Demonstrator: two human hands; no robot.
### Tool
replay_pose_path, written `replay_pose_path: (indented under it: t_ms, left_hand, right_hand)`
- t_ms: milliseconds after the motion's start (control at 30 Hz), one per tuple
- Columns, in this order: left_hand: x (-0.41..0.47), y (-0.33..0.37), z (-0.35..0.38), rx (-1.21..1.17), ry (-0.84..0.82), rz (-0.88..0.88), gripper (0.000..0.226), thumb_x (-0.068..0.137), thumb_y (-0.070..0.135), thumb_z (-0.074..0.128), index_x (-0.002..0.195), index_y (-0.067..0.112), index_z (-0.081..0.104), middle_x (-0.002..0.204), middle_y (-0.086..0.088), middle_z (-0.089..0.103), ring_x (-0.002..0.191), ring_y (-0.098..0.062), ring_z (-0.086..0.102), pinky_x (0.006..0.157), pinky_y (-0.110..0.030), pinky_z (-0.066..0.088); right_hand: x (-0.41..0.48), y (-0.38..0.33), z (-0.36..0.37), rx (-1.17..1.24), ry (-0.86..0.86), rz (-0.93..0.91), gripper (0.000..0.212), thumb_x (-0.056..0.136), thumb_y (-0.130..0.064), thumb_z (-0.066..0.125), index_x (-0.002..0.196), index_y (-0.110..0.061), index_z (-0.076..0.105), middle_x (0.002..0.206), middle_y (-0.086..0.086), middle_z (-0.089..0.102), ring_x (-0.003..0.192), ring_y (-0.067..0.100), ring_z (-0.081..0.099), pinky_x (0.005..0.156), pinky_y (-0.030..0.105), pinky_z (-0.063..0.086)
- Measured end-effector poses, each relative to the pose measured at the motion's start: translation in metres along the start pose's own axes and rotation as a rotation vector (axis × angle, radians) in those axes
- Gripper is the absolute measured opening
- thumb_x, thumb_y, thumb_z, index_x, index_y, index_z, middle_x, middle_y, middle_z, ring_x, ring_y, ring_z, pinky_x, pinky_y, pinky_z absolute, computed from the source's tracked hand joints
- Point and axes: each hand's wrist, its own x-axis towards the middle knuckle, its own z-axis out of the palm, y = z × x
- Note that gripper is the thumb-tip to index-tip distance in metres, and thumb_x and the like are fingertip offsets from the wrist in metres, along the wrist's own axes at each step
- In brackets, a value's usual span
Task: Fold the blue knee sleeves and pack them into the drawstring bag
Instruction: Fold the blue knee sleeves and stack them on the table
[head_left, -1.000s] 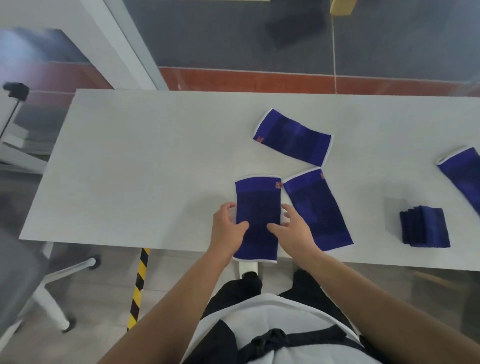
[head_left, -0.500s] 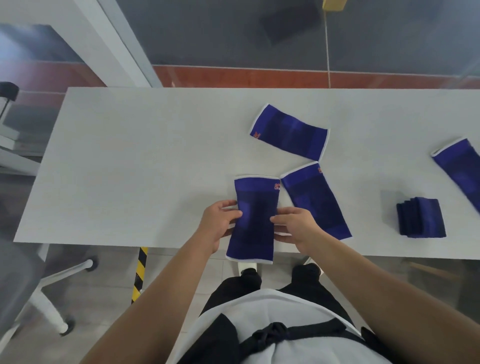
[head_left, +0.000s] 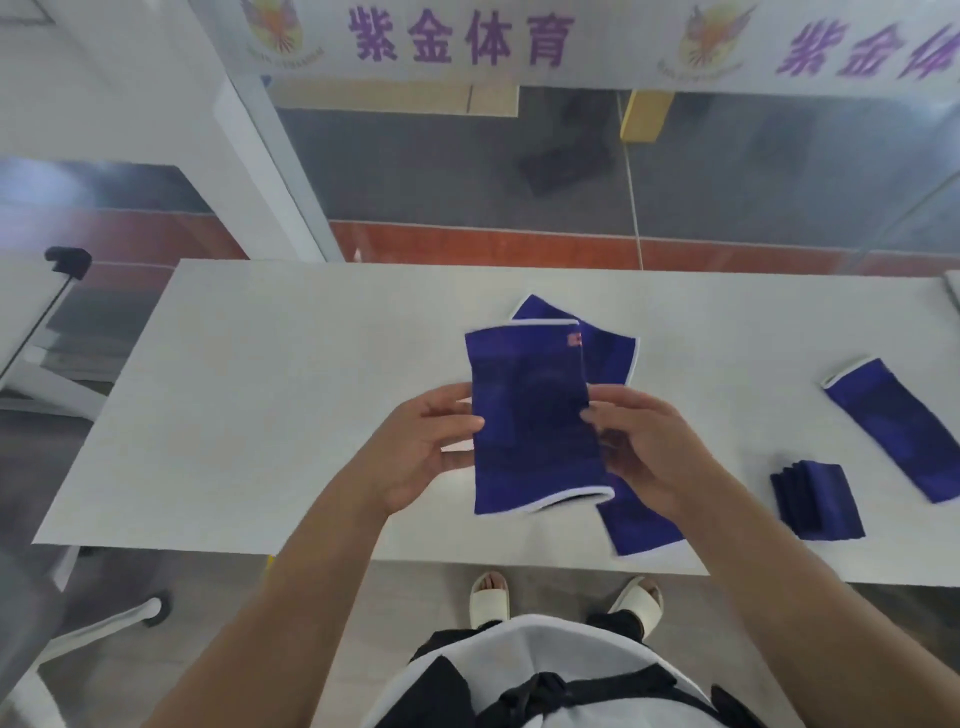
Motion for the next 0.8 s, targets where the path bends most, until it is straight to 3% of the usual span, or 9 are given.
replay_pose_path:
  t_ms: [100, 200, 267, 400, 500, 567, 633, 733, 800]
  left_hand:
    - [-0.018, 0.023, 0.009, -0.031, -0.071, 0.195, 0.033, 0.091, -0.004, 0.058, 0.123, 0.003, 0.067, 0.124, -0.017, 0.068, 0.11, -0.033, 0.067, 0.088, -0.047, 0.057]
    - [-0.021, 0.025, 0.016, -0.046, -0.026, 0.224, 0.026, 0.088, -0.005, 0.061, 0.092, 0.012, 0.08, 0.1, -0.007, 0.075, 0.094, -0.024, 0.071, 0.075, -0.032, 0.059]
    - [-0.019, 0.019, 0.018, -0.035, 0.0, 0.218, 0.036, 0.093, -0.008, 0.053, 0.083, 0.013, 0.079, 0.099, -0.007, 0.074, 0.096, -0.025, 0.07, 0.075, -0.03, 0.059]
    - [-0.015, 0.011, 0.013, -0.15, -0.151, 0.151, 0.022, 0.089, 0.002, 0.058, 0.104, 0.009, 0.073, 0.117, -0.016, 0.069, 0.101, -0.03, 0.067, 0.078, -0.036, 0.059]
    - [-0.013, 0.019, 0.01, -0.144, -0.296, 0.008, 0.072, 0.068, 0.029, 0.082, 0.134, 0.013, 0.058, 0.118, -0.014, 0.066, 0.099, -0.03, 0.066, 0.079, -0.041, 0.059]
    - [-0.013, 0.028, 0.011, -0.031, -0.375, -0.023, 0.079, 0.056, 0.046, 0.088, 0.126, 0.014, 0.067, 0.117, -0.011, 0.069, 0.101, -0.03, 0.067, 0.079, -0.041, 0.059]
    - [-0.012, 0.039, 0.009, 0.014, -0.382, -0.035, 0.064, 0.049, 0.053, 0.089, 0.101, 0.017, 0.08, 0.103, -0.006, 0.076, 0.09, -0.024, 0.072, 0.072, -0.037, 0.06]
    - [-0.004, 0.051, -0.002, 0.041, -0.495, -0.116, 0.069, 0.071, 0.059, 0.074, 0.124, 0.015, 0.07, 0.118, -0.011, 0.071, 0.104, -0.03, 0.069, 0.081, -0.043, 0.058]
    - [0.001, 0.053, -0.002, 0.216, -0.506, -0.147, 0.062, 0.087, 0.052, 0.061, 0.132, 0.01, 0.062, 0.12, -0.013, 0.069, 0.105, -0.031, 0.068, 0.081, -0.042, 0.058]
  right_hand:
    - [-0.022, -0.019, 0.003, 0.09, -0.122, -0.175, 0.026, 0.093, 0.005, 0.052, 0.091, -0.007, 0.075, 0.101, 0.015, 0.075, 0.088, 0.029, 0.073, 0.065, 0.038, 0.063]
    - [-0.028, -0.019, 0.004, 0.109, -0.101, -0.207, 0.029, 0.094, 0.009, 0.047, 0.087, -0.005, 0.071, 0.081, 0.009, 0.073, 0.071, 0.021, 0.072, 0.056, 0.028, 0.058]
    - [-0.029, -0.016, 0.004, 0.103, -0.067, -0.205, 0.029, 0.096, 0.01, 0.043, 0.086, -0.005, 0.066, 0.075, 0.006, 0.071, 0.066, 0.018, 0.07, 0.052, 0.025, 0.055]
    - [-0.028, -0.01, 0.002, 0.087, -0.065, -0.202, 0.028, 0.099, 0.006, 0.043, 0.088, -0.006, 0.065, 0.083, 0.01, 0.071, 0.075, 0.022, 0.071, 0.056, 0.028, 0.057]
    - [-0.028, -0.013, 0.002, 0.061, -0.101, -0.196, 0.032, 0.099, 0.008, 0.041, 0.085, -0.008, 0.065, 0.083, 0.01, 0.07, 0.076, 0.023, 0.07, 0.056, 0.028, 0.057]
    - [-0.027, -0.019, 0.004, 0.042, -0.153, -0.202, 0.035, 0.098, 0.01, 0.039, 0.083, -0.009, 0.064, 0.083, 0.009, 0.07, 0.076, 0.023, 0.068, 0.056, 0.029, 0.056]
    - [-0.025, -0.026, 0.006, 0.023, -0.202, -0.206, 0.032, 0.097, 0.012, 0.04, 0.084, -0.007, 0.062, 0.082, 0.008, 0.07, 0.074, 0.021, 0.068, 0.054, 0.027, 0.055]
    - [-0.02, -0.036, 0.009, -0.042, -0.253, -0.207, 0.028, 0.096, 0.012, 0.042, 0.086, -0.005, 0.062, 0.079, 0.005, 0.069, 0.067, 0.015, 0.067, 0.052, 0.023, 0.053]
    - [-0.015, -0.035, 0.012, -0.096, -0.256, -0.199, 0.025, 0.097, 0.007, 0.047, 0.09, -0.006, 0.067, 0.083, 0.007, 0.07, 0.071, 0.017, 0.067, 0.057, 0.025, 0.055]
